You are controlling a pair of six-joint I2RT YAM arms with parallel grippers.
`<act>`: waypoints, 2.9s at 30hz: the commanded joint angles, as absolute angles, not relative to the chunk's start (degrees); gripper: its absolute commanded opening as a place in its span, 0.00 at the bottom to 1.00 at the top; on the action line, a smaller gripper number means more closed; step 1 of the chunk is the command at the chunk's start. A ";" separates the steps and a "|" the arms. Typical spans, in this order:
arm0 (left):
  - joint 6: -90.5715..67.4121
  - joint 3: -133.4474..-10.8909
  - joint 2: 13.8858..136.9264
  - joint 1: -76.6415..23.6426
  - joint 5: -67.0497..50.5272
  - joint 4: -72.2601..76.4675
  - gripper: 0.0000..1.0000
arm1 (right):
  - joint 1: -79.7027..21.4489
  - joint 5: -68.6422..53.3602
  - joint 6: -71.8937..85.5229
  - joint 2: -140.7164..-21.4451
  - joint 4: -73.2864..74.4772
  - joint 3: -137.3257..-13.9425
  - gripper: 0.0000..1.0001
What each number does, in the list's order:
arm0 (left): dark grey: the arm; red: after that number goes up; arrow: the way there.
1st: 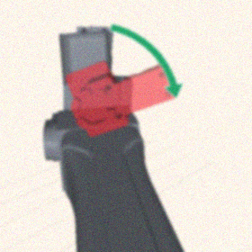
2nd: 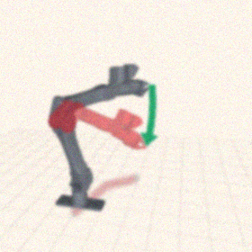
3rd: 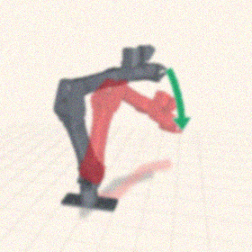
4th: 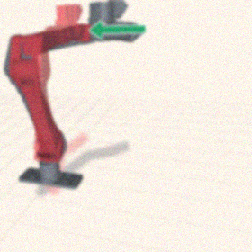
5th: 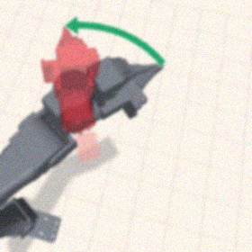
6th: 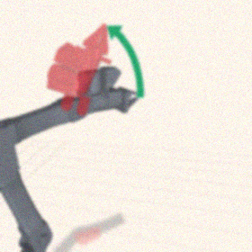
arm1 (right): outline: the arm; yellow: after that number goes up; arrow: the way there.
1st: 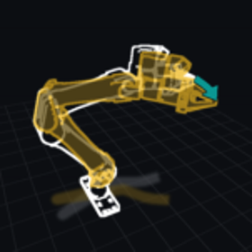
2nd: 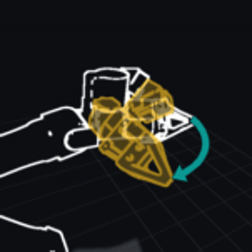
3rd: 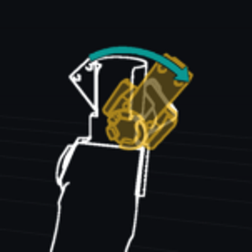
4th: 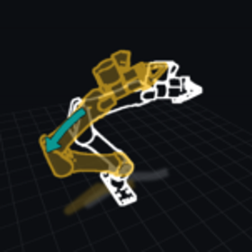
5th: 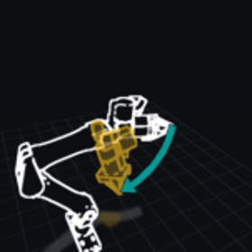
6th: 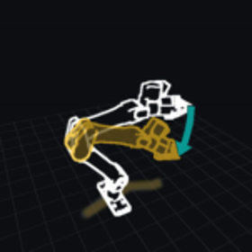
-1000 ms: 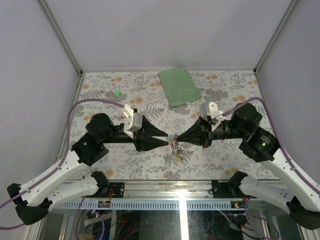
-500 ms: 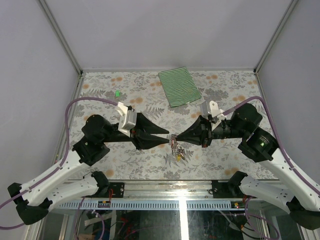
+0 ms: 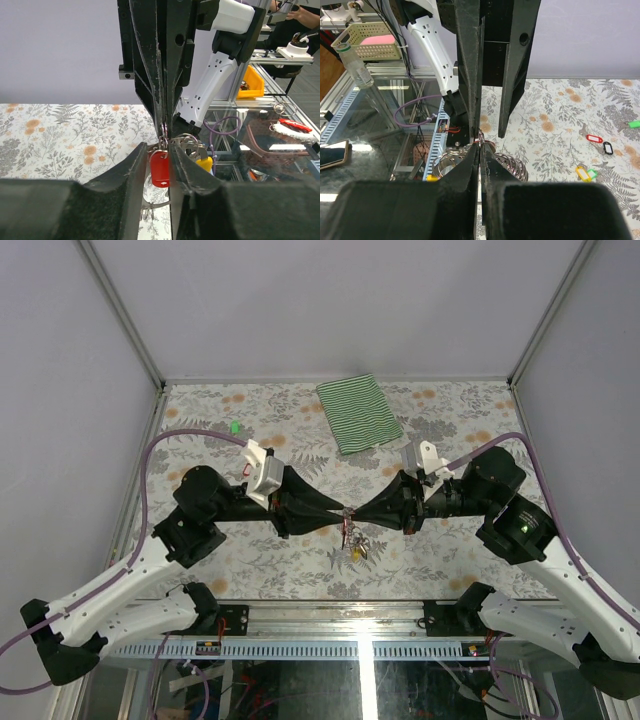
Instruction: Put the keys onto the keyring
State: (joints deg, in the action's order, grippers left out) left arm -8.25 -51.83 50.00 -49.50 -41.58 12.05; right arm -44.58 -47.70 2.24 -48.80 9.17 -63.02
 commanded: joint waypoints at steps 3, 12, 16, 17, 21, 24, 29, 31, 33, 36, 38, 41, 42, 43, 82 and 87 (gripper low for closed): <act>-8.19 -51.72 49.84 -49.94 -42.35 15.39 0.18 | -44.39 -48.56 3.19 -47.64 3.65 -63.40 0.00; -7.81 -51.71 49.66 -50.01 -42.04 14.75 0.00 | -44.45 -47.86 3.26 -47.18 3.45 -63.31 0.00; -7.47 -51.64 49.16 -50.06 -41.62 14.33 0.00 | -44.39 -47.03 3.65 -46.53 2.64 -63.10 0.00; -7.47 -51.53 49.08 -50.02 -41.53 14.26 0.00 | -44.39 -46.80 3.85 -46.42 2.19 -63.08 0.00; -7.38 -51.38 48.81 -50.02 -41.11 14.25 0.00 | -44.44 -46.22 5.25 -45.67 -0.56 -63.02 0.00; -7.38 -51.25 48.54 -50.08 -41.09 14.24 0.00 | -44.46 -45.72 6.27 -45.24 -2.43 -62.94 0.00; -7.64 -51.34 48.90 -50.02 -41.27 14.64 0.00 | -44.41 -44.22 9.32 -44.70 -7.55 -61.17 0.00; -7.73 -51.44 49.00 -50.05 -41.33 15.04 0.00 | -44.45 -43.55 11.40 -44.58 -10.77 -59.77 0.00; -7.82 -51.39 49.26 -50.04 -41.25 15.23 0.00 | -44.39 -42.66 13.27 -44.49 -13.93 -58.13 0.00; -7.91 -51.53 49.43 -50.01 -41.31 15.50 0.00 | -44.42 -41.64 16.20 -44.09 -18.94 -55.80 0.00; -8.06 -51.44 49.51 -50.05 -41.34 15.70 0.00 | -44.43 -41.24 17.48 -43.93 -21.64 -54.50 0.00; -8.32 -51.44 49.65 -50.06 -41.58 16.12 0.00 | -44.43 -40.68 18.99 -43.55 -25.35 -52.75 0.00; -8.41 -51.47 49.58 -50.06 -41.63 16.29 0.00 | -44.43 -40.55 19.58 -43.43 -26.65 -52.11 0.00; -8.56 -51.43 49.63 -50.02 -41.68 16.53 0.00 | -44.47 -40.52 20.18 -43.35 -28.24 -51.46 0.00; -18.08 -47.35 50.75 -53.87 -33.54 33.80 0.34 | -44.43 -39.40 16.26 -39.81 -32.94 -45.61 0.00; -17.36 -46.76 50.24 -54.14 -31.98 33.39 0.34 | -44.40 -39.70 16.29 -39.54 -32.95 -45.69 0.00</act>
